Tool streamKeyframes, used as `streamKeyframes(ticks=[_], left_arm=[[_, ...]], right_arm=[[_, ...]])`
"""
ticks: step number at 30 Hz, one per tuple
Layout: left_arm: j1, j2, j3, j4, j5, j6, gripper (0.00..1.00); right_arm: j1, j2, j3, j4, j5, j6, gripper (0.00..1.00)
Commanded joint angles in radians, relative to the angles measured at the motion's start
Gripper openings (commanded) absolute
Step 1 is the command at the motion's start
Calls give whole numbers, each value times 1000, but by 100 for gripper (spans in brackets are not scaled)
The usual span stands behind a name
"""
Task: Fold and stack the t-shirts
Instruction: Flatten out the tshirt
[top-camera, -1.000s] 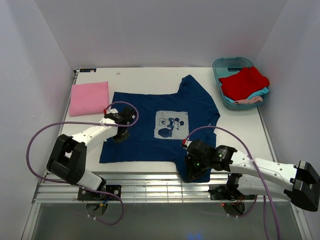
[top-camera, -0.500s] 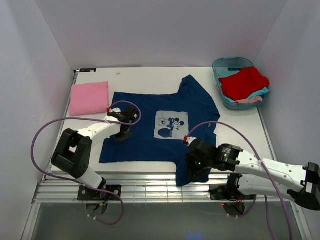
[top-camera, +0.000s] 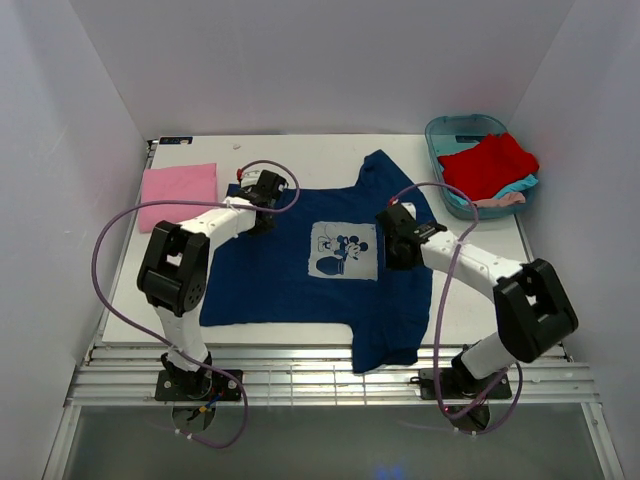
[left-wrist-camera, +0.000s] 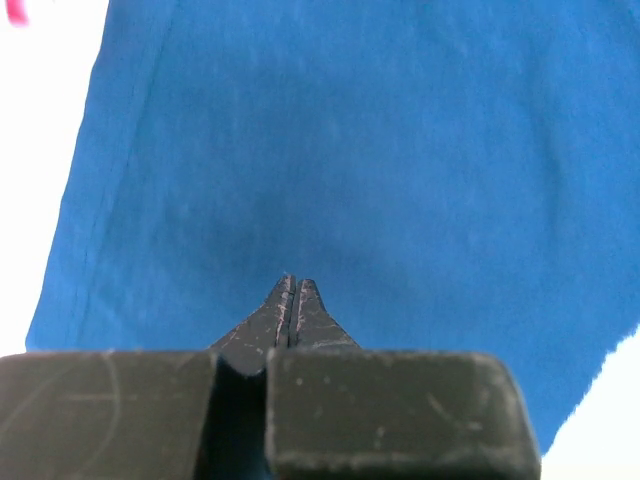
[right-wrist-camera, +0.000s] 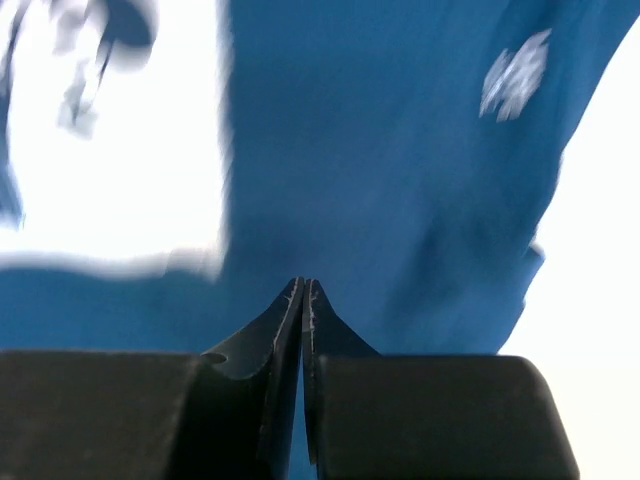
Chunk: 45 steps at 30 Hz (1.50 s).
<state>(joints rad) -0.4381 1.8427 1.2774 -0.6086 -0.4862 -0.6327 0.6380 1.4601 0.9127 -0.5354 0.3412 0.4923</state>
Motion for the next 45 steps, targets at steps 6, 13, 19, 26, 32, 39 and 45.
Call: streamKeyframes(ticks=[6,13,19,26,32,39,45], left_arm=[[39,194,80,47,27,91,0],[67,335,79,47,78,62,0],[119,431,180,33,104,76,0],[137,522,400,12,138,131,0],[137,552,502,0,141,168,0],[130,412,430,29,149,142,0],[108,158,165,102,68,79,0]], right_arm=[[-198,276,184,163,-21,-190,8],[-253,483,297,163,-67,-192,8],[-302,693,566,68,-93,-210,8],[-374,900,989,-103,-128,-262,8],[-374,857,973,-92,-157,-307,8],[-374,652,761,-6,-177,-317,8],[-341,419,507,49,-180,-297,9]])
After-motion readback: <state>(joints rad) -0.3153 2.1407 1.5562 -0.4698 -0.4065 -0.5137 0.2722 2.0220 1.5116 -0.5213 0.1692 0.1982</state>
